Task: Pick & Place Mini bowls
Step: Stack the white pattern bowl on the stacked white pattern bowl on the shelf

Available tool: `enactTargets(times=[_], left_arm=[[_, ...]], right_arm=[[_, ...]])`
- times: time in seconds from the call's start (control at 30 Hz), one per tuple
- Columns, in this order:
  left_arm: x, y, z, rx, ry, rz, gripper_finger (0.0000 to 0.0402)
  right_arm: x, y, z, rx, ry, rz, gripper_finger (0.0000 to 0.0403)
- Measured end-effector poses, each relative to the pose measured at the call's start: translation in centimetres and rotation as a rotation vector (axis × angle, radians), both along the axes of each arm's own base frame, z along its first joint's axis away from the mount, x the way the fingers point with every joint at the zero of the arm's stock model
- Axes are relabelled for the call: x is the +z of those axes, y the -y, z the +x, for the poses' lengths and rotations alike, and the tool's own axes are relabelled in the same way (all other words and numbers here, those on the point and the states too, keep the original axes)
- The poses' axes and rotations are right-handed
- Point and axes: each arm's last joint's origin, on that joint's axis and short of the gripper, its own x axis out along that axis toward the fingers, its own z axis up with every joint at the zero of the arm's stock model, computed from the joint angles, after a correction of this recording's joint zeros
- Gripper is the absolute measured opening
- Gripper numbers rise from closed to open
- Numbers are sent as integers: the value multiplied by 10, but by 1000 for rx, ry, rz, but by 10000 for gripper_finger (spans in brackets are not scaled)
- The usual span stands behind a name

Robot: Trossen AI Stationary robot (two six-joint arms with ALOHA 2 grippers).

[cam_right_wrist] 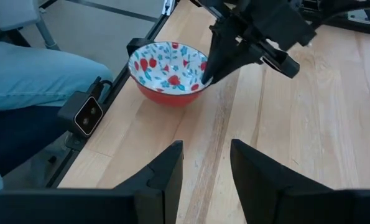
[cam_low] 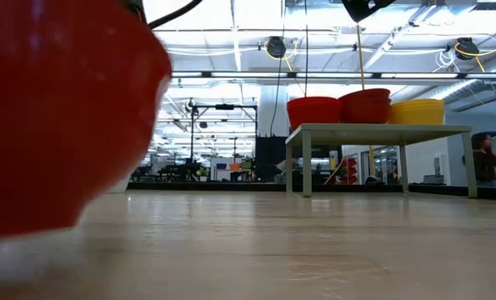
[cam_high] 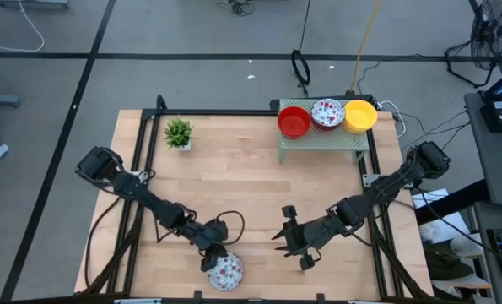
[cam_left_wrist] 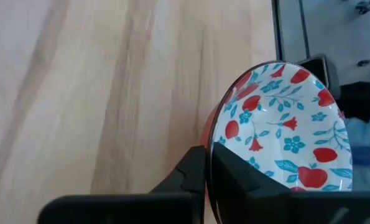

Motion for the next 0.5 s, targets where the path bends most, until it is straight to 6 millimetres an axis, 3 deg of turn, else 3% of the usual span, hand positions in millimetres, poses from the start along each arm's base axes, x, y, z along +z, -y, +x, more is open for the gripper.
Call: enactTargets(times=[0.13,0.5], left_arm=[[2,-12,8,40,23,-2,14],[8,-73,38,122,130,39,25]], right_arm=[[0,0,0,0,0,0,121],[0,2,1,-87,11,6,121]])
